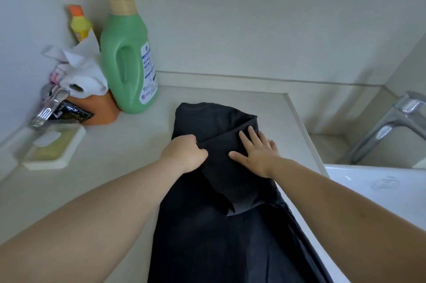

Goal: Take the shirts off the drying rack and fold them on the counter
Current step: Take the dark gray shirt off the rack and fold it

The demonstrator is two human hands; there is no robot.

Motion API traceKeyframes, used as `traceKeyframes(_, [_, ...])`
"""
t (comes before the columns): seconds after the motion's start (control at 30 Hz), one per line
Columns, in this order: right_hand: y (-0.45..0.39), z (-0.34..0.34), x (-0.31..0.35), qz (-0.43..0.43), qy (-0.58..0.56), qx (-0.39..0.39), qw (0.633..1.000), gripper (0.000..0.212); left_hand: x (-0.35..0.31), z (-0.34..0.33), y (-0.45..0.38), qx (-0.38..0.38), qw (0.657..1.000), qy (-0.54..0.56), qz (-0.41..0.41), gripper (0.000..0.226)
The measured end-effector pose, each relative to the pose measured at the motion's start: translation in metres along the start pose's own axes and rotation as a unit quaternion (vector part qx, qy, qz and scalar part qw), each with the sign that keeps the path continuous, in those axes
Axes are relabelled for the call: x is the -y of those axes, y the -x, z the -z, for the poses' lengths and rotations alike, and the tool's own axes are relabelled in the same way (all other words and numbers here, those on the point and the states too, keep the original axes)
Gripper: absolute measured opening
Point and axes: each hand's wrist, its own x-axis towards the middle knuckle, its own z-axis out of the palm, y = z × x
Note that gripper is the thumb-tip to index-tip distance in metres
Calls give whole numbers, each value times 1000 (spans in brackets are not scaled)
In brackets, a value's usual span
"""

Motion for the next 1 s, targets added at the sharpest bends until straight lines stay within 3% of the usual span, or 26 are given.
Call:
traceKeyframes(0.07, [0, 0, -3, 3, 8, -13, 1000, 81, -3, -1, 0, 7, 999, -54, -3, 21])
traceKeyframes(0.2, [-8, 18, -4, -2, -36, -59, 998, 83, -14, 5, -8, -92, 979, -148, -103, 59])
traceKeyframes(0.27, [-14, 18, -2, 14, -15, -37, 999, 84, -8, 2, -13, 10, 974, -193, -119, 71])
traceKeyframes(0.33, [-19, 11, -1, 13, 18, 3, 1000, 85, 1, -7, -17, 122, 963, -227, -74, 84])
traceKeyframes(0.53, [-32, 20, -2, -16, 12, 22, 1000, 88, 1, -5, -39, 150, 961, -221, -73, 87])
traceKeyframes(0.63, [-44, 38, -2, -38, -42, -24, 998, 72, 2, 4, -57, 48, 989, -133, -50, 80])
traceKeyframes(0.67, [-49, 45, -3, -52, -76, -63, 994, 62, 4, 8, -65, -15, 996, -90, -16, 76])
traceKeyframes(0.73, [-61, 56, -6, -80, -138, -102, 982, 60, 7, 16, -85, -92, 993, -9, 69, 68])
traceKeyframes(0.8, [-72, 62, -11, -103, -194, -68, 973, 62, 9, 21, -104, -80, 984, 80, 135, 65])
traceKeyframes(0.9, [-85, 69, -18, -124, -266, -17, 956, 50, 11, 23, -128, -47, 962, 216, 158, 55])
traceKeyframes(1.0, [-97, 75, -22, -111, -242, 23, 964, 38, 12, 25, -142, -23, 943, 279, 180, 48])
